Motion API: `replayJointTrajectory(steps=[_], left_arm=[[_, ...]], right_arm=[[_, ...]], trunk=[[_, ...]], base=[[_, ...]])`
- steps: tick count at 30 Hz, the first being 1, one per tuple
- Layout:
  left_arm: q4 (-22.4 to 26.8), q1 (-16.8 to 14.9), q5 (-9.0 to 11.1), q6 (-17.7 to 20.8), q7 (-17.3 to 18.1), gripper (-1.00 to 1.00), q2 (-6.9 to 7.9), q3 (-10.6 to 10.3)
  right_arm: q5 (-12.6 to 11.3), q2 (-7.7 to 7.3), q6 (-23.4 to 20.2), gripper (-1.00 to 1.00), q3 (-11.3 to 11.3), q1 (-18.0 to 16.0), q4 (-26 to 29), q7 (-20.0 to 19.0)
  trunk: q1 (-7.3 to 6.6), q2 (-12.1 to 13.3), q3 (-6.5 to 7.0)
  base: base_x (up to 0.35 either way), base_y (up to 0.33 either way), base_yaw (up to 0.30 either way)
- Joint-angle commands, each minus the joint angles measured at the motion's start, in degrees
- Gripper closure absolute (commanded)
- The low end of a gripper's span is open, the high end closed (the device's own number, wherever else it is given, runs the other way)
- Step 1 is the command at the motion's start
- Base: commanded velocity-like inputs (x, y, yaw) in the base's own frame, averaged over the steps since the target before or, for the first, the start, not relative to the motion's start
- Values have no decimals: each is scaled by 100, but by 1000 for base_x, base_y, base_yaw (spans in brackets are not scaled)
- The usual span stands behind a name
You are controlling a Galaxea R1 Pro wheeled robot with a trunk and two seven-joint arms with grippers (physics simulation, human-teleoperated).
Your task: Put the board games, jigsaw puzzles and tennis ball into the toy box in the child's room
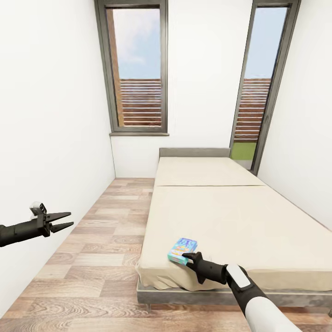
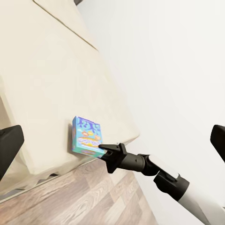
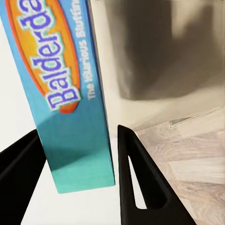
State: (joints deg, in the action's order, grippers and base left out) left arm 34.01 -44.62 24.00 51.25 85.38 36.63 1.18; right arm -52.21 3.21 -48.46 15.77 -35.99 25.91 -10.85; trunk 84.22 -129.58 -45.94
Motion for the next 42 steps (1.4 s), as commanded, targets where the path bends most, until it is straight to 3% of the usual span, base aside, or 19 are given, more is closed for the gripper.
replayJointTrajectory(steps=[1, 20, 28, 34, 42], left_arm=[[0, -3, 8, 60, 15, -100, 3, -3], [0, -3, -1, 60, -2, -100, 2, -7], [0, -3, -1, 60, -4, -100, 2, -5], [0, -3, -1, 60, -4, -100, 2, -5], [0, -3, -1, 60, -4, -100, 2, -5]], right_arm=[[62, 9, -32, 100, 49, -4, 1, -22], [72, 2, -37, 100, 52, -5, 71, -46], [73, -29, -33, 100, 39, 3, 689, -63], [71, -88, -32, 100, 45, 21, 774, -92], [96, -95, 15, 100, 38, 15, 795, -793]], trunk=[[-23, 37, 12], [-440, 799, 353], [-616, 1120, 496], [-748, 1361, 604], [-923, 1682, 748]], base=[[0, 0, 0], [0, 0, 0], [0, 0, 0], [0, 0, 0], [0, 0, 0]])
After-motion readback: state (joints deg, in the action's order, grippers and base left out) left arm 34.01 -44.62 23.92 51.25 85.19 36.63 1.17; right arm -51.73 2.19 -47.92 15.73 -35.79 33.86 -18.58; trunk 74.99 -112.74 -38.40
